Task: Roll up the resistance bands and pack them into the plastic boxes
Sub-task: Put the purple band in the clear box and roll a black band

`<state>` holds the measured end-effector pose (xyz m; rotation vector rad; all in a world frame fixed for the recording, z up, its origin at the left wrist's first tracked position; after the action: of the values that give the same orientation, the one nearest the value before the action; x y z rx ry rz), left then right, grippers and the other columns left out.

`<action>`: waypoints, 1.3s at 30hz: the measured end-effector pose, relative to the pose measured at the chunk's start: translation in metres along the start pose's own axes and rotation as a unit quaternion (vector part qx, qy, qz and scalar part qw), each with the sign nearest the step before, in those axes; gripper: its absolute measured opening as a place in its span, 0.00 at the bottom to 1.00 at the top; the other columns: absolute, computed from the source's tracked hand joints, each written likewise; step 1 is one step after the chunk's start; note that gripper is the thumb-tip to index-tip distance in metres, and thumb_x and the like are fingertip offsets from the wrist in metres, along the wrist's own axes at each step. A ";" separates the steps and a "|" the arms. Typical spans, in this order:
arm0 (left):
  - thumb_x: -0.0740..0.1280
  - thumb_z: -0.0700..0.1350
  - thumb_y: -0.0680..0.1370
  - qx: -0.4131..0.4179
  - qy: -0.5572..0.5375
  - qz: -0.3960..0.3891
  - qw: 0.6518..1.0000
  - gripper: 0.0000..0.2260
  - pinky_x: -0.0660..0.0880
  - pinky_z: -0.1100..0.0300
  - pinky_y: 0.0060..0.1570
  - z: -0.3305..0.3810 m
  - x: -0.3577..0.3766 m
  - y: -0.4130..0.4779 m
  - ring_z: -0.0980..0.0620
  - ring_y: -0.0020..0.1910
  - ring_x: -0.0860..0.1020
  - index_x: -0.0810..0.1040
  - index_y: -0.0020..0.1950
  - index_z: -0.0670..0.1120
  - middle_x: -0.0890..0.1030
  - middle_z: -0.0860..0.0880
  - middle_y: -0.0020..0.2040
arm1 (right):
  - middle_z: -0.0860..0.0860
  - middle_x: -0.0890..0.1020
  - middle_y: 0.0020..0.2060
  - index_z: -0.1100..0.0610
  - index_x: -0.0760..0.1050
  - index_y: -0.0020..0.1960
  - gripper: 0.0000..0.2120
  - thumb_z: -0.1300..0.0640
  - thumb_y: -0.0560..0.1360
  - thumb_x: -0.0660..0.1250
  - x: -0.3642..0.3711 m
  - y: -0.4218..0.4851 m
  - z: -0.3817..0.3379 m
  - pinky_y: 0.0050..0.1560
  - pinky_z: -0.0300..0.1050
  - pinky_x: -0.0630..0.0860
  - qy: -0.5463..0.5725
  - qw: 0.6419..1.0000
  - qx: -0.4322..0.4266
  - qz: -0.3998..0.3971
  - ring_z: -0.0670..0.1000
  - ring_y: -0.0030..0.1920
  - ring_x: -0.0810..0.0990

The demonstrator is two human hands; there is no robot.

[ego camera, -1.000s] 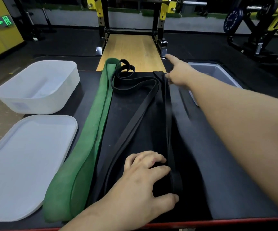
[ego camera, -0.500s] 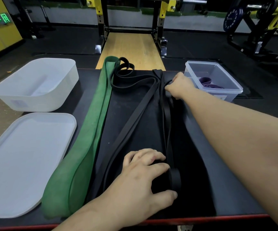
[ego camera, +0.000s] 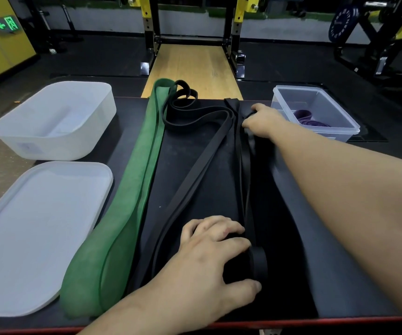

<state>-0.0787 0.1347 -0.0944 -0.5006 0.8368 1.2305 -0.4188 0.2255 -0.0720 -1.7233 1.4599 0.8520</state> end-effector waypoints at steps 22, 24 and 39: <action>0.71 0.63 0.67 -0.078 -0.060 0.018 0.995 0.15 0.76 0.56 0.58 -0.002 -0.021 0.043 0.60 0.54 0.77 0.81 0.48 0.56 0.75 0.62 0.56 | 0.58 0.78 0.69 0.55 0.75 0.72 0.22 0.50 0.80 0.63 -0.008 -0.044 0.020 0.68 0.51 0.73 -0.144 0.989 -0.040 -0.012 0.61 0.68 0.75; 0.73 0.60 0.68 -0.079 -0.080 0.033 0.993 0.13 0.78 0.56 0.56 0.001 -0.033 0.059 0.61 0.50 0.79 0.82 0.46 0.53 0.76 0.61 0.56 | 0.57 0.78 0.68 0.55 0.76 0.71 0.22 0.49 0.79 0.64 -0.008 -0.049 0.010 0.67 0.51 0.74 -0.184 0.981 -0.053 -0.023 0.61 0.67 0.75; 0.70 0.54 0.74 -0.195 -0.149 0.031 0.969 0.13 0.81 0.51 0.40 -0.047 -0.038 0.121 0.54 0.29 0.77 0.83 0.46 0.45 0.85 0.51 0.38 | 0.56 0.82 0.61 0.58 0.78 0.68 0.20 0.68 0.77 0.63 -0.034 0.020 -0.030 0.55 0.46 0.80 0.032 0.996 -0.080 -0.002 0.56 0.58 0.81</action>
<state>-0.2115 0.1117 -0.0814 -0.5881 0.3559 1.4934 -0.4425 0.2155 -0.0301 -1.8855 1.4631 0.9417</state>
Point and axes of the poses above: each hand's wrist, its own y-axis towards the middle knuckle, its own x-axis out of the palm, z = x × y, the point moved 9 cm from there along y, towards the middle knuckle
